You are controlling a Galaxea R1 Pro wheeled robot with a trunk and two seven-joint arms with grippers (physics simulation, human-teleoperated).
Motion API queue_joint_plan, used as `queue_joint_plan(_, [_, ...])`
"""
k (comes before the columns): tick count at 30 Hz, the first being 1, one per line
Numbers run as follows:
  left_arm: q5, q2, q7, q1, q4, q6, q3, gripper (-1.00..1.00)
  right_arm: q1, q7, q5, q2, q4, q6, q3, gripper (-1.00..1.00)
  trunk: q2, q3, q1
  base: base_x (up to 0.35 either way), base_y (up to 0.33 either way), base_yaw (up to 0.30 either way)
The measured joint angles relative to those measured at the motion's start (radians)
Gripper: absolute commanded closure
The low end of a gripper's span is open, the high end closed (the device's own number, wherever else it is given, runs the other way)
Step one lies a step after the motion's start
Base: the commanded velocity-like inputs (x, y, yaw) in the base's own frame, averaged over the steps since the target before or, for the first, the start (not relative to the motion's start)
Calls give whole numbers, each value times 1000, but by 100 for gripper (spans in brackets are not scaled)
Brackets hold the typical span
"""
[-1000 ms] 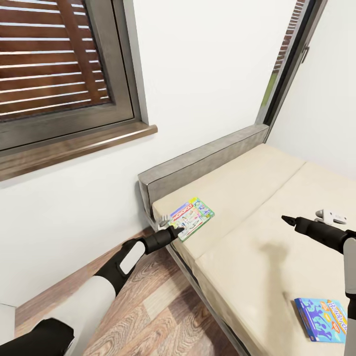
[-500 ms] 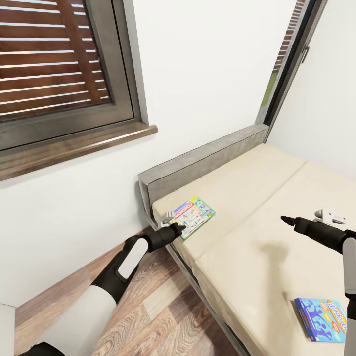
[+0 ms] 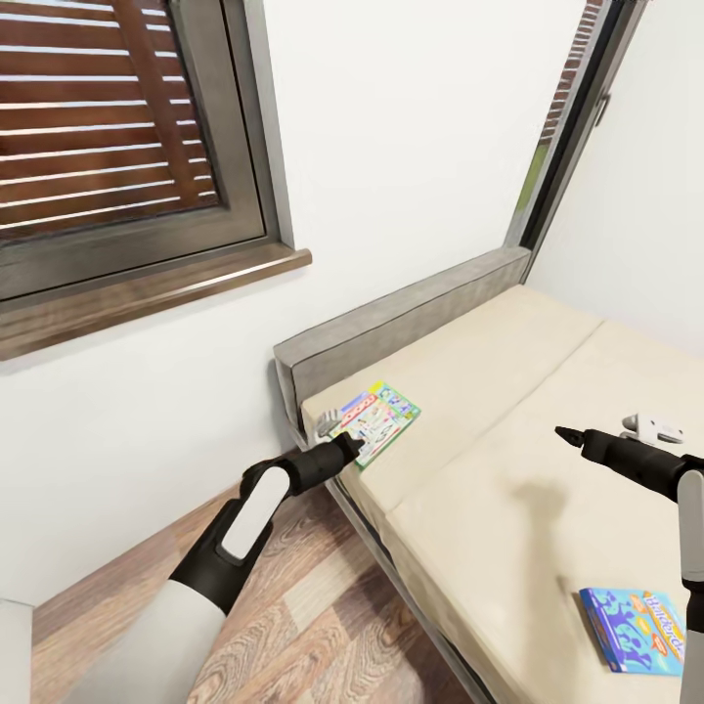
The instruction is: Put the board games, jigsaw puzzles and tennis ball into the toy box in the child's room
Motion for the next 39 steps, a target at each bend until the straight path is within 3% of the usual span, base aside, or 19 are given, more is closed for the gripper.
queue_joint_plan(6, [4,-6,17,1,-64,30,-3,100,0,1,0,-1,-1,0,-1,-100,42,19,-23,-3,0,0])
queue_joint_plan(16, [15,-10,58,1,-149,62,-42,100,0,5,-1,0,-1,0,1,-100,112,50,-61,-1,0,-46])
queue_joint_plan(19, [37,-9,79,0,-150,70,-45,100,0,6,-1,0,-1,0,3,-100,133,60,-73,0,0,-144])
queue_joint_plan(22, [97,-6,137,0,-153,80,-49,100,0,7,-2,1,-1,0,5,-100,154,71,-84,0,0,-180])
queue_joint_plan(25, [125,-5,171,0,-158,82,-50,100,0,7,-2,1,-1,0,5,-100,175,82,-96,0,0,-198])
queue_joint_plan(30, [164,-7,232,-1,-175,86,-53,100,-1,8,-1,1,-1,0,4,-100,210,99,-115,0,0,-133])
queue_joint_plan(33, [166,-6,242,-3,-168,87,-50,100,-1,9,-2,0,-1,0,2,-100,231,109,-127,0,0,-34])
queue_joint_plan(35, [173,-3,244,-4,-159,88,-40,100,-1,16,-2,0,-1,0,2,-100,245,115,-134,0,0,-18])
queue_joint_plan(39, [222,0,248,-4,-141,87,5,100,-1,61,-3,0,-1,0,0,-100,273,128,-150,0,0,-21])
